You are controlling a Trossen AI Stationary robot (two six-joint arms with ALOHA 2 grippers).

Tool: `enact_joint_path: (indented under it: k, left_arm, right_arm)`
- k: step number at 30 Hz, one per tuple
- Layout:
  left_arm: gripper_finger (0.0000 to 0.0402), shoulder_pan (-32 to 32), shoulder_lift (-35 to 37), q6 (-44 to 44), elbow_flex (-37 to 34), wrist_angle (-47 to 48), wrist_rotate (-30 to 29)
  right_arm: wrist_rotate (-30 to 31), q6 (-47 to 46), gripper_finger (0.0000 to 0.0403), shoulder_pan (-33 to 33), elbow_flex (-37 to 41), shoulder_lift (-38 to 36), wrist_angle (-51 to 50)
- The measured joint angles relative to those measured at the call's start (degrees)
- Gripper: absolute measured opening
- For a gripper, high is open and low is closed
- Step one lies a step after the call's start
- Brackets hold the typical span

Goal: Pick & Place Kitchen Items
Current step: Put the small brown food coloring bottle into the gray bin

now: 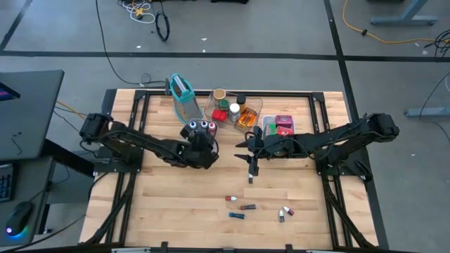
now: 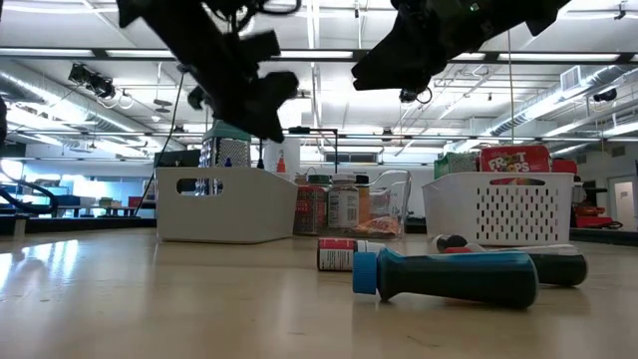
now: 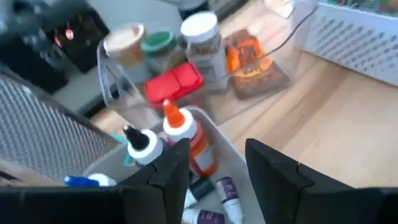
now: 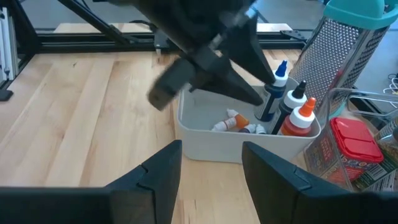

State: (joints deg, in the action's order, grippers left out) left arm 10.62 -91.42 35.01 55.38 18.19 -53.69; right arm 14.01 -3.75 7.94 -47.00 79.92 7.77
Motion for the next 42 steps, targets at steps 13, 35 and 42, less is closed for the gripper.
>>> enact_joint_path:
  k: [13,35,42]
  left_arm:
    - [0.0164,10.23,14.79,-10.7,2.2,-0.28,-10.82]
    - [0.0164,12.54,16.38,-12.67,0.65,-1.22,-1.97]
    - [0.0164,12.54,16.38,-10.1,0.65,-1.07,-1.56]
  right_arm:
    - [0.01,0.09,0.0178,0.01,-0.07,0.02,3.11]
    - [-7.95,-1.28,0.0178,1.9,-0.07,0.77,-15.3]
    - [-12.16,0.86,0.0178,4.96,-0.07,6.03,-10.13]
